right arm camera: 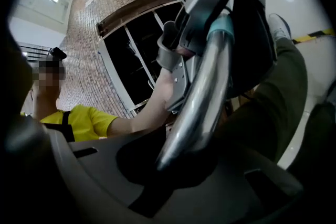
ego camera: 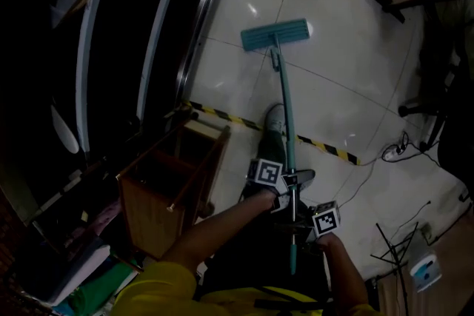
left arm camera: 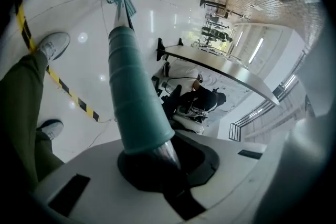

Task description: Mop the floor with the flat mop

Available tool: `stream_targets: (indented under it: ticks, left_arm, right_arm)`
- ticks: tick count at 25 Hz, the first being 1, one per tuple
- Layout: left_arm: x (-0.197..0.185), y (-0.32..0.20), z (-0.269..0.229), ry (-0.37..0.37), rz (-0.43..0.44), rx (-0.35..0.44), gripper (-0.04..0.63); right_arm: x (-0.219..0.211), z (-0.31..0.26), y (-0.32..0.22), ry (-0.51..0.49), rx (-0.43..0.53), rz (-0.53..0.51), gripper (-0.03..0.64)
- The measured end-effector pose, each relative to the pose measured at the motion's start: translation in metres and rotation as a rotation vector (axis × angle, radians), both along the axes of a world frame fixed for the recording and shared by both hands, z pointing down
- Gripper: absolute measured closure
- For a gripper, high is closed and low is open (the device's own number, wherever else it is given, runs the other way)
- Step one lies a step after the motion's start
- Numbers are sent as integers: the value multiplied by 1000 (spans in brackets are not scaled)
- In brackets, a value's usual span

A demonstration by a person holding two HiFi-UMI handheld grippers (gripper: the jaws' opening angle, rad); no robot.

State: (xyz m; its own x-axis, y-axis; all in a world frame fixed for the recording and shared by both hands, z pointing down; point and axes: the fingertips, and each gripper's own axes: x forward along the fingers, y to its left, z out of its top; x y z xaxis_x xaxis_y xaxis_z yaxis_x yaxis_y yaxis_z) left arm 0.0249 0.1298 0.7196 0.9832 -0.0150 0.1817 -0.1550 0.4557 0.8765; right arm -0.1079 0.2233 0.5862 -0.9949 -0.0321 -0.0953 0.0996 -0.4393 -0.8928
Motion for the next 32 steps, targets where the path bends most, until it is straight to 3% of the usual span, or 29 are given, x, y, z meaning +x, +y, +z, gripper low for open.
stream_targets:
  ticks: [3,5,11,15,18,21,24,29,32]
  left_arm:
    - [10,-9,2,55,-53,-32,554]
    - [18,-30,12,59,-43,-60,555]
    - [24,-108,65,2,49,20,555]
    - [18,-165,88,10,16,88,558]
    - [3,-183,95,-36,48,134,558]
    - [-1,-154,85,-70,108,120,564]
    - [3,-80,59,-80,178,43,577]
    - [21,44,10,-9,238,-79,580]
    - [31,51,12,27,221,-98,584]
  right_arm:
    - [8,11,-9,-13,20,29,584]
    - [14,25,-28,-31,64,9,572]
    - [23,89,-98,32,167,-24,571]
    - [17,116,-148,69,233,-42,574]
    - [2,116,-165,57,187,0,581]
    - [-6,91,-146,12,127,71,585]
    - [-8,61,-85,18,60,126,595]
    - [-1,14,10,69,-37,197,604]
    - [8,21,14,79,-12,217,606]
